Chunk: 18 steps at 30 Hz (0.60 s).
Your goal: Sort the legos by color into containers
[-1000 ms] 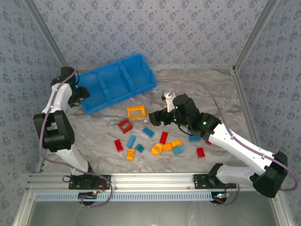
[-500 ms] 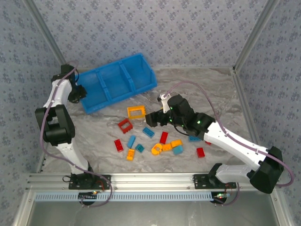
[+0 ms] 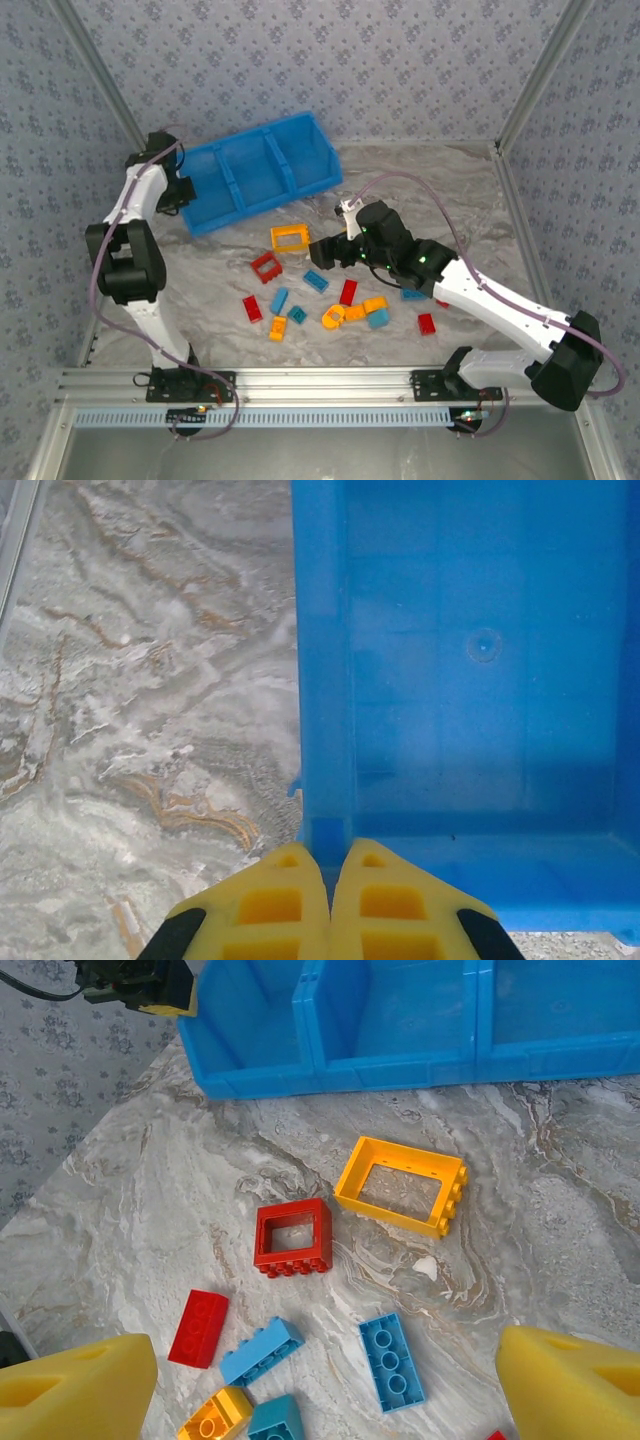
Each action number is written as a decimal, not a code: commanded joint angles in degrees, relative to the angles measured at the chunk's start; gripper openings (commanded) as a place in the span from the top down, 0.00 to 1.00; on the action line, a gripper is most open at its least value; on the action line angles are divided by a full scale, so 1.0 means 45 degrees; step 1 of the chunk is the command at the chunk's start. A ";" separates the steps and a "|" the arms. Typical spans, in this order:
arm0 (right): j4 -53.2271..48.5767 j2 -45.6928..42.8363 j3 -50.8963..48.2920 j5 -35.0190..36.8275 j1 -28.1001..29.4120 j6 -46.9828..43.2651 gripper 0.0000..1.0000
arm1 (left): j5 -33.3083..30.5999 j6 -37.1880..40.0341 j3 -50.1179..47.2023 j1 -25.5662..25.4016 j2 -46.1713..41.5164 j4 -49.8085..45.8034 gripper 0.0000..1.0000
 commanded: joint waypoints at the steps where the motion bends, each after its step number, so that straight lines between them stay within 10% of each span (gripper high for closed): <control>1: -0.0097 -0.0023 0.0132 0.0274 -0.0019 0.0149 0.10 | 0.0621 0.0986 0.0235 -0.0896 0.0423 -0.0130 1.00; 18: -0.0677 -0.1125 -0.0081 0.0830 -0.0152 0.0205 0.10 | 0.0737 0.0759 0.0125 -0.4422 0.0711 0.0678 1.00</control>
